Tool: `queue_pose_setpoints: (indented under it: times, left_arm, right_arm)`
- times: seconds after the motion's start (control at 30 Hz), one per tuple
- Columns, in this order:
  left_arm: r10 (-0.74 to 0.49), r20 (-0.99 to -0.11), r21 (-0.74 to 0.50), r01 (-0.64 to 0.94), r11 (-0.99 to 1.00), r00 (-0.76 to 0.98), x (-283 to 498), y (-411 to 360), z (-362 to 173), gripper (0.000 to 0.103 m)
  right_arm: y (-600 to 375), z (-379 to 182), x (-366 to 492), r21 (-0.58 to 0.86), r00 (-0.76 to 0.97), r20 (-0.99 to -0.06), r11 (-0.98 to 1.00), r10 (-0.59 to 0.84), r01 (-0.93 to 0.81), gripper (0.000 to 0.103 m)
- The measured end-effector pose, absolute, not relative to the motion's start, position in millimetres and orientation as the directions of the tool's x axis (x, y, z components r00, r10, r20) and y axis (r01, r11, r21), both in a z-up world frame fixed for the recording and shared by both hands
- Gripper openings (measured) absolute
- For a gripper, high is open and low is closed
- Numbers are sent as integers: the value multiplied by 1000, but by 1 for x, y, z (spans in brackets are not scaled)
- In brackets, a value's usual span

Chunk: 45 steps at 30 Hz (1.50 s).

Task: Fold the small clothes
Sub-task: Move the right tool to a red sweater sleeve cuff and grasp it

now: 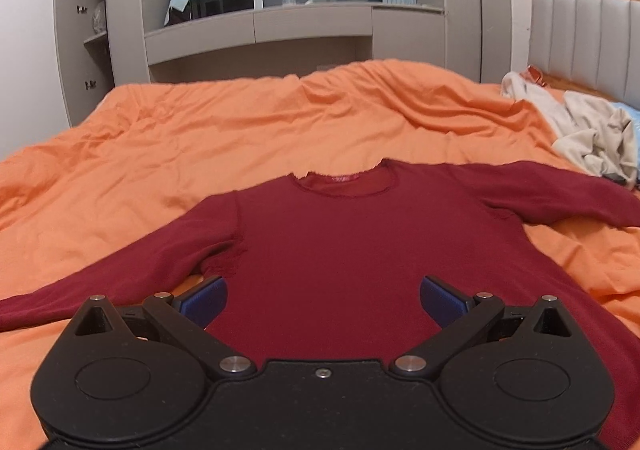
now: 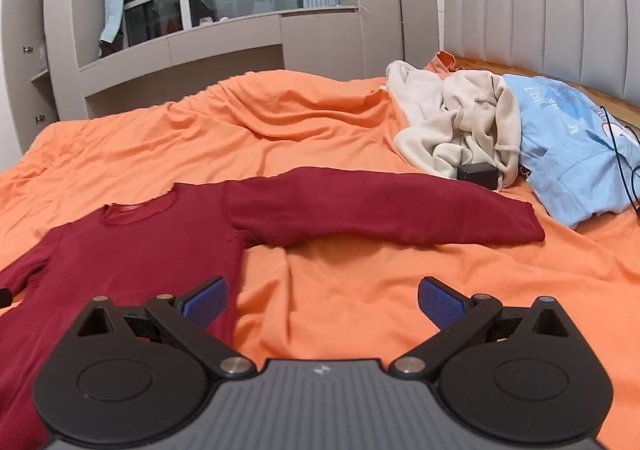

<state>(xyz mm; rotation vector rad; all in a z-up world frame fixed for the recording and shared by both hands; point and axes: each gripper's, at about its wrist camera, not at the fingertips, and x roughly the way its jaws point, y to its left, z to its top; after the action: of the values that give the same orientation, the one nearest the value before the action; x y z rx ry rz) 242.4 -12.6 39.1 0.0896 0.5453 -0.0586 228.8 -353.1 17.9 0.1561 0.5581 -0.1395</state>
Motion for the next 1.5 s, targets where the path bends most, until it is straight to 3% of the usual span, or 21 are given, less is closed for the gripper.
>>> queue_pose_setpoints:
  times: [0.27,0.93,1.33,1.4,1.5]
  left_arm:
    - [-44,-581,36,79,996,813,273,-4,11,103]
    - [-72,-653,-12,84,996,754,290,4,-11,102]
    - [-61,-696,16,101,995,715,294,-3,-25,103]
    - [-61,-700,16,102,995,711,295,-3,-26,103]
    - [-64,-704,12,101,995,708,295,-2,-27,103]
  right_arm:
    - [-374,-7,269,99,832,-539,971,-133,219,103]
    - [-506,-61,312,495,856,-473,741,-208,453,103]
    - [-545,-83,323,533,798,-487,602,-356,594,103]
    - [-552,-86,317,579,801,-469,556,-372,597,99]
    - [-560,-87,314,581,776,-471,514,-420,631,80]
